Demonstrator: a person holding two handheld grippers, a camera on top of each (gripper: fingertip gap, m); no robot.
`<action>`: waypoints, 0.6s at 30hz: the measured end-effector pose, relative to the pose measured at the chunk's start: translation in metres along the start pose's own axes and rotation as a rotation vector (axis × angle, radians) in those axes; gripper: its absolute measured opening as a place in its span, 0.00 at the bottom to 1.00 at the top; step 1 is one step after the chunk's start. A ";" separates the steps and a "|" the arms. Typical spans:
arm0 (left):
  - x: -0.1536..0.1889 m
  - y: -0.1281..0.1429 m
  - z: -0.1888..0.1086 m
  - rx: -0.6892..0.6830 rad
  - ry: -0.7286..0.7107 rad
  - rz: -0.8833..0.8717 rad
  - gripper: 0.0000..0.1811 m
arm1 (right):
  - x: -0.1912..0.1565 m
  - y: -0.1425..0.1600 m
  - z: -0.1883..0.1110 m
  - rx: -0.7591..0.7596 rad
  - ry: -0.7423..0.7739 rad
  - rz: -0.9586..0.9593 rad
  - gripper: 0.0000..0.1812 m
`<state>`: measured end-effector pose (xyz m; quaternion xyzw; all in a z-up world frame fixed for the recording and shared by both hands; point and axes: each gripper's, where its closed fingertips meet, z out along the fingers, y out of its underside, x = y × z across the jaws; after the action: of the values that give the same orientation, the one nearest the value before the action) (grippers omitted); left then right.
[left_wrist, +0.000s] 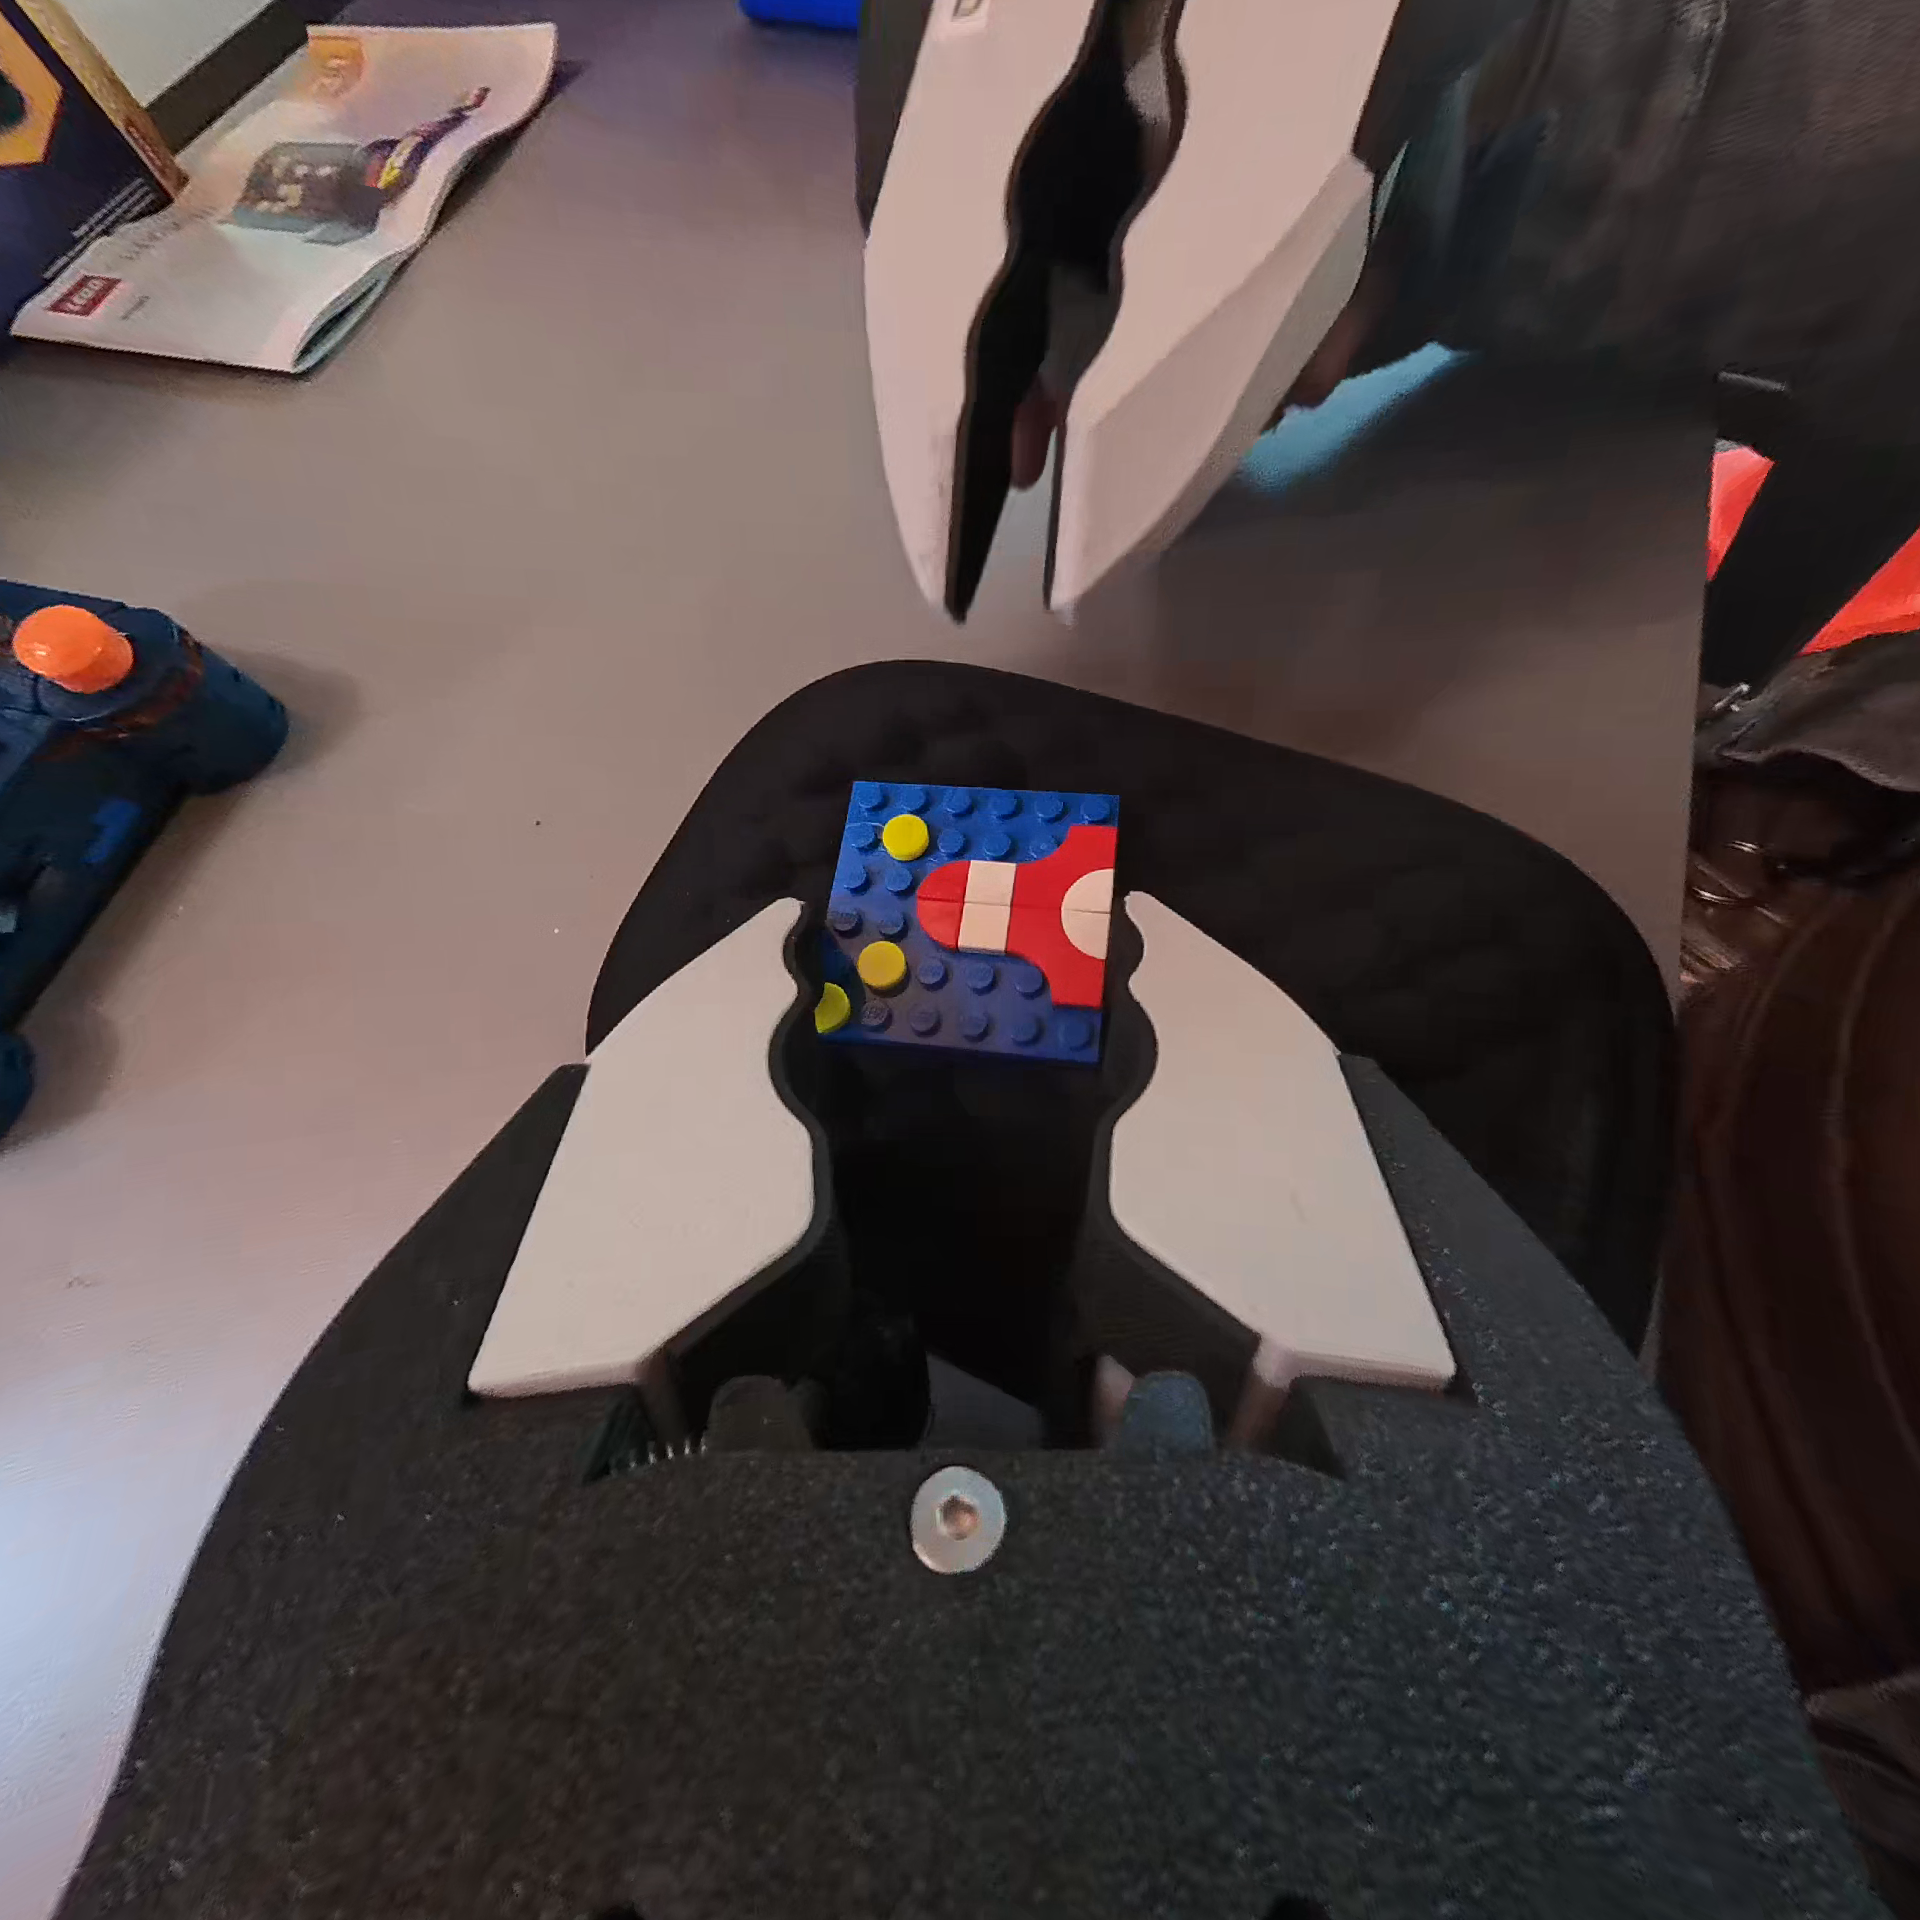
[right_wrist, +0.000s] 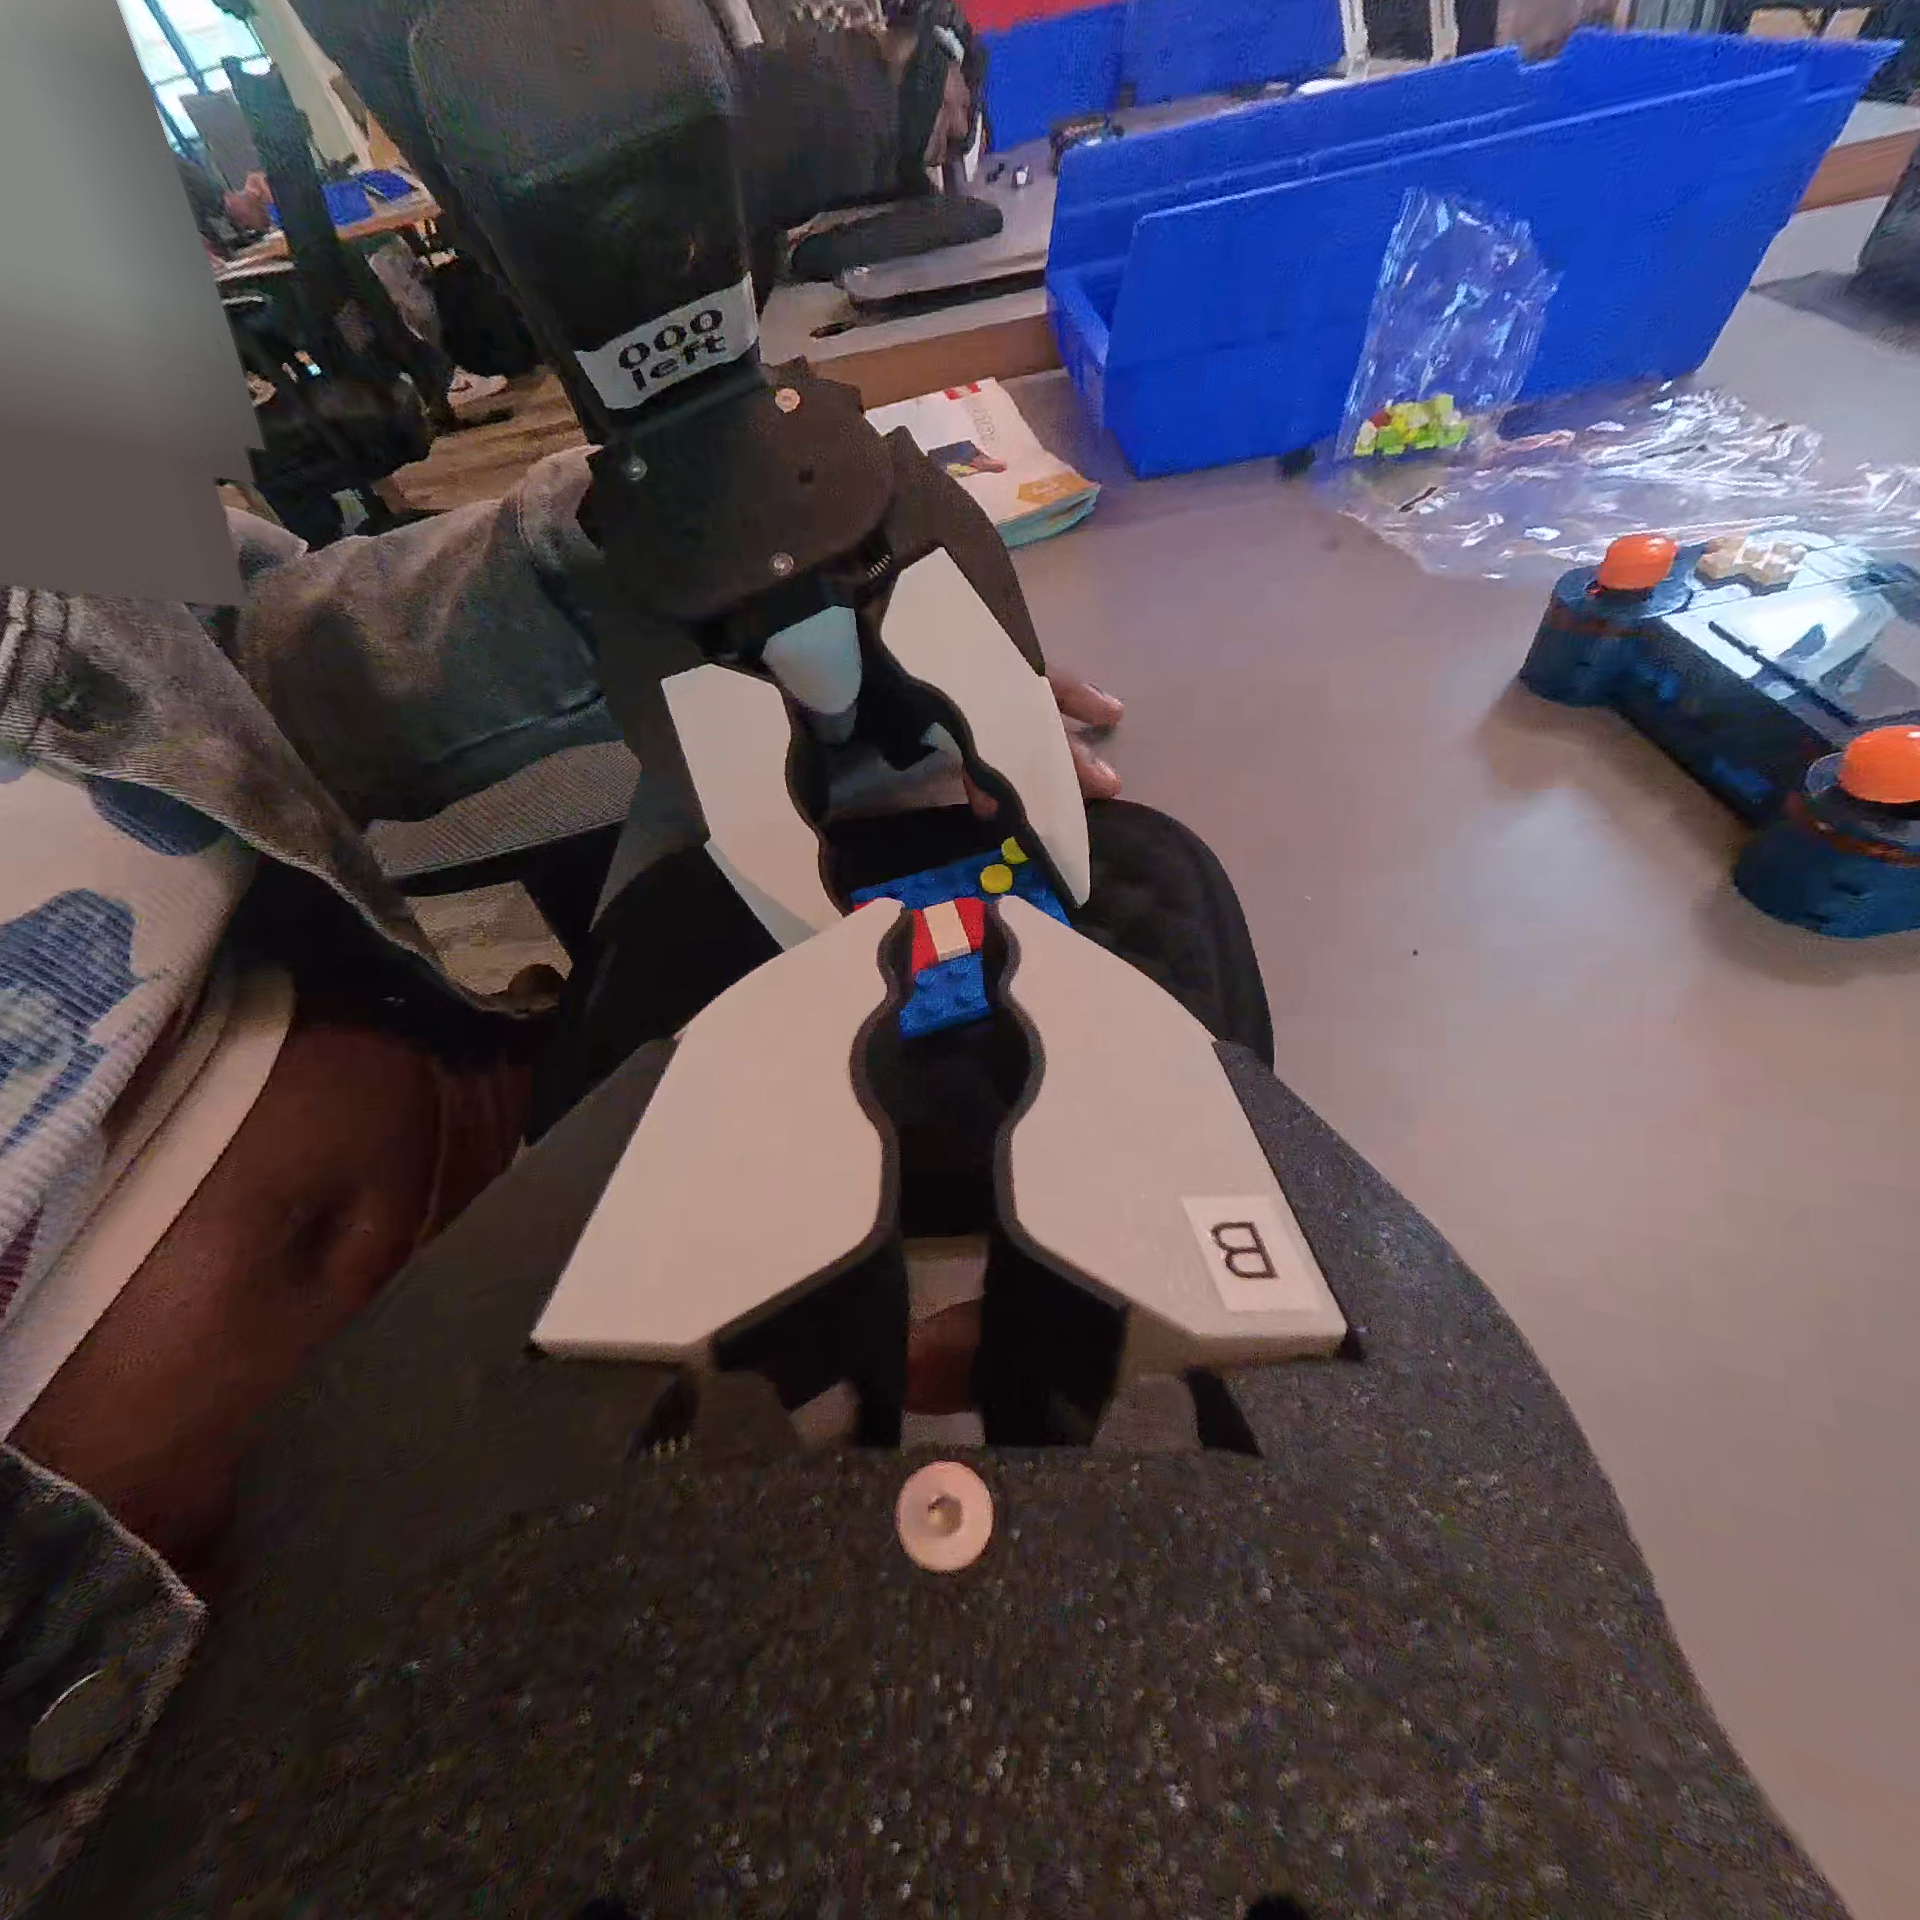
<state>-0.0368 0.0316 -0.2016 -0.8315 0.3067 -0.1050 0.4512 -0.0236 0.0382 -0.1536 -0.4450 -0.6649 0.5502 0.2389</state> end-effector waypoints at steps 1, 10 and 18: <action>0.000 0.000 0.000 0.000 0.002 0.008 0.29 | 0.000 0.004 0.004 -0.041 -0.015 0.021 0.07; 0.001 0.001 0.001 -0.001 -0.040 0.081 0.29 | 0.008 0.026 0.028 -0.267 -0.090 -0.071 0.10; 0.000 -0.001 0.003 0.013 -0.033 0.182 0.29 | 0.006 0.031 0.023 -0.477 -0.148 -0.437 0.11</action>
<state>-0.0347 0.0338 -0.2027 -0.7988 0.3730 -0.0518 0.4691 -0.0353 0.0313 -0.1903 -0.2938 -0.8705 0.3455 0.1913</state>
